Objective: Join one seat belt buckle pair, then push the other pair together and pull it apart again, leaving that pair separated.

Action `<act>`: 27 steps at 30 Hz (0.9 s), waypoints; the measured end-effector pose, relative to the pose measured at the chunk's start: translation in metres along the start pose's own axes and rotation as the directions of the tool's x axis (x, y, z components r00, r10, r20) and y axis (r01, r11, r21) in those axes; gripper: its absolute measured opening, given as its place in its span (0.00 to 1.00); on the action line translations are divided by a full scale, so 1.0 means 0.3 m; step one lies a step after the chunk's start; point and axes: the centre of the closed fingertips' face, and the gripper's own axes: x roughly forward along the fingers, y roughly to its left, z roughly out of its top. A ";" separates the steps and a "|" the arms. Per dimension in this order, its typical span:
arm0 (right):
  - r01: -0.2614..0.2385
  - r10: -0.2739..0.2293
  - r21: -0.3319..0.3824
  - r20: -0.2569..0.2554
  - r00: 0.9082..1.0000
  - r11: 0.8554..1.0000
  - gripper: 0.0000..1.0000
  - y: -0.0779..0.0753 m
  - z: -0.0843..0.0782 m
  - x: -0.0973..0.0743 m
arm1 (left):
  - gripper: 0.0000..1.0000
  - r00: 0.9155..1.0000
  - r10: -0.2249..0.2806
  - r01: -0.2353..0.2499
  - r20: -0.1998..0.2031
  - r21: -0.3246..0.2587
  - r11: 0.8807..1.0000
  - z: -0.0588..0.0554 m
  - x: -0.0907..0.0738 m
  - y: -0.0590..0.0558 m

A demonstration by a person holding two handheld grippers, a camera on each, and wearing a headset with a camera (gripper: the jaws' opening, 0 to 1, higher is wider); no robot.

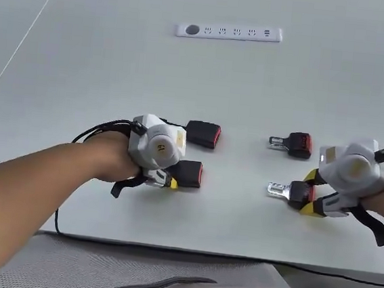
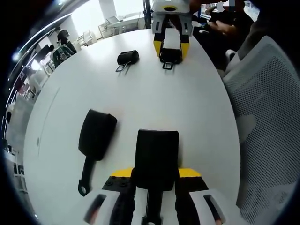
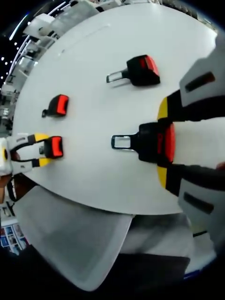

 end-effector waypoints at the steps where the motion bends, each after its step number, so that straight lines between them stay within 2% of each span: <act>1: -0.002 0.002 -0.002 0.005 1.000 1.000 0.34 0.002 0.009 0.003 | 0.33 1.000 -0.002 0.002 0.000 0.002 1.000 -0.001 0.000 -0.001; 13: 0.000 0.001 -0.028 0.052 0.999 1.000 0.34 -0.006 0.121 0.062 | 0.33 1.000 -0.018 0.018 -0.008 0.010 1.000 -0.001 0.004 -0.002; 21: -0.002 0.006 -0.048 0.081 0.997 0.999 0.34 -0.002 0.227 0.122 | 0.33 1.000 -0.027 0.027 -0.013 0.021 0.999 0.001 0.005 -0.003; 27: 0.014 -0.010 -0.049 0.091 0.996 0.999 0.34 0.000 0.316 0.162 | 0.33 0.999 -0.036 0.037 -0.020 0.036 0.999 0.003 0.007 -0.005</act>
